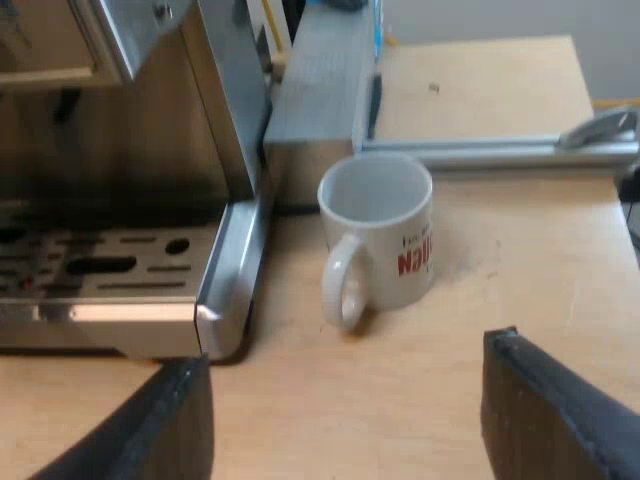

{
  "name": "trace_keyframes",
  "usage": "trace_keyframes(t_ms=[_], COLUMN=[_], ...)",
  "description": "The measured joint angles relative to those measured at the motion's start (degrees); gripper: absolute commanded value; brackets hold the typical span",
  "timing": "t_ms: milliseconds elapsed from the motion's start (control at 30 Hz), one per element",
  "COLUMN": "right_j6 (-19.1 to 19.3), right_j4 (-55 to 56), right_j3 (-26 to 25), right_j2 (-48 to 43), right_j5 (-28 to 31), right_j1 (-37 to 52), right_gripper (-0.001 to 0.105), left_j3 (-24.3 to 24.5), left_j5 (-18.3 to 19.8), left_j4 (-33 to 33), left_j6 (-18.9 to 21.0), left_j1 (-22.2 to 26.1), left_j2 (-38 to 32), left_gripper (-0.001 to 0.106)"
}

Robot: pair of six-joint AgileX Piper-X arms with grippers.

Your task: Put the handle in the coffee machine

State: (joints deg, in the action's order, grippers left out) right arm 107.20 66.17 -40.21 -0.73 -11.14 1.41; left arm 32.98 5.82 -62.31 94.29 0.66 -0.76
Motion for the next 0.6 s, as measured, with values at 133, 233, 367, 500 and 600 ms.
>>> trace_keyframes(t_ms=[133, 233, 367, 500, 600], right_j6=[0.0, 0.0, 0.0, -0.1, -0.5], right_j4=[-0.1, -0.1, -0.1, -0.3, -0.5], right_j3=[3.2, 5.4, 6.9, 7.9, 7.9], right_j2=[0.0, 0.0, 0.0, 0.0, 0.0], right_j5=[0.0, 0.0, 0.0, 0.0, 0.0], right_j1=[0.0, 0.0, 0.0, 0.0, 0.0], right_gripper=[0.059, 0.059, 0.059, 0.059, 0.059], left_j3=[-1.0, -1.7, -1.8, -1.8, -1.8], left_j5=[0.0, 0.0, 0.0, 0.0, 0.0], left_j4=[0.0, 0.0, -0.2, -0.2, -0.2], left_j6=[0.0, 0.0, 0.0, 0.0, 0.0], left_j1=[0.0, 0.0, 0.0, 0.0, 0.0], left_j2=[0.0, 0.0, 0.0, 0.0, 0.0], left_gripper=[0.071, 0.071, 0.071, 0.071, 0.071])
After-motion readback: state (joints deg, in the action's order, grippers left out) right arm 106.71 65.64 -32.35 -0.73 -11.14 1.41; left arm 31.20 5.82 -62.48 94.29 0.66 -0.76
